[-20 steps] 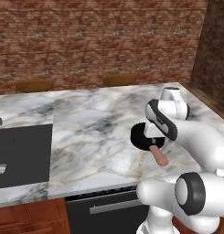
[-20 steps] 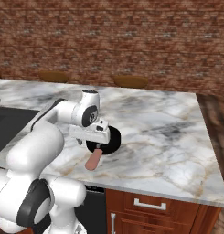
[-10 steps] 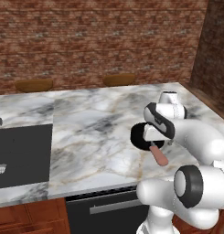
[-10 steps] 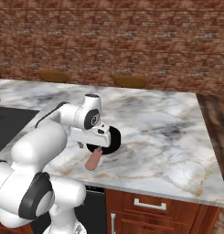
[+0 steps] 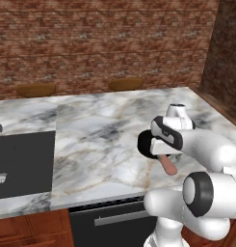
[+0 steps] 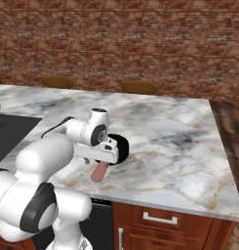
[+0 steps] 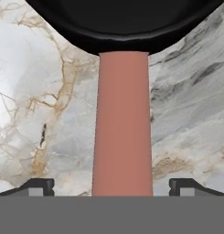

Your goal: Pick the saucepan and bowl and place them in the sink. Then turn on the water.

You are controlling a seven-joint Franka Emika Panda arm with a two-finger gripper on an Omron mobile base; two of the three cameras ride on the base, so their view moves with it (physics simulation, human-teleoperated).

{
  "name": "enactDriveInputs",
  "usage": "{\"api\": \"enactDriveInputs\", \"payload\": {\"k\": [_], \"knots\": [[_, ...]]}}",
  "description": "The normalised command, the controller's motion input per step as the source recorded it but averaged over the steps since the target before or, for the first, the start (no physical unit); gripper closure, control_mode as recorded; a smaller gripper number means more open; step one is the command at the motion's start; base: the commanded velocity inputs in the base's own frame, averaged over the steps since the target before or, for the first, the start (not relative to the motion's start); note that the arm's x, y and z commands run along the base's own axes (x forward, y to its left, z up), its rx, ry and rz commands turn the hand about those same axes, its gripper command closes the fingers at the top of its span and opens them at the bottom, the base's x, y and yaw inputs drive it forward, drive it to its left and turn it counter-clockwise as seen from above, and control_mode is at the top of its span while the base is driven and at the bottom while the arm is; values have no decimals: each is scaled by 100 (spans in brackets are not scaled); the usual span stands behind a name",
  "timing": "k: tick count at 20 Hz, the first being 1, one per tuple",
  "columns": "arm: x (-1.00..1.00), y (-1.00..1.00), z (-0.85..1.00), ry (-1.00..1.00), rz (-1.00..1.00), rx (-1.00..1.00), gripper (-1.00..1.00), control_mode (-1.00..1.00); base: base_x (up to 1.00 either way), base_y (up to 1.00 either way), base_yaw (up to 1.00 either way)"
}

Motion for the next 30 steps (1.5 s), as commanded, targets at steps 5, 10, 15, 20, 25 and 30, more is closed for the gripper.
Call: {"api": "enactDriveInputs", "payload": {"k": [5, 10, 15, 20, 25, 30], "knots": [[0, -8, -11, 0, 0, 0, -100, -100, 0, 0, 0], [0, -14, -35, 0, 0, 0, -100, -100, 0, 0, 0], [0, -1, -29, 0, 0, 0, -100, -100, 0, 0, 0], [0, 0, -19, 0, 0, 0, -100, -100, 0, 0, 0], [0, 0, -14, 0, 0, 0, -100, -100, 0, 0, 0], [0, 0, -2, 0, 0, 0, 100, -100, 0, 0, 0]]}}
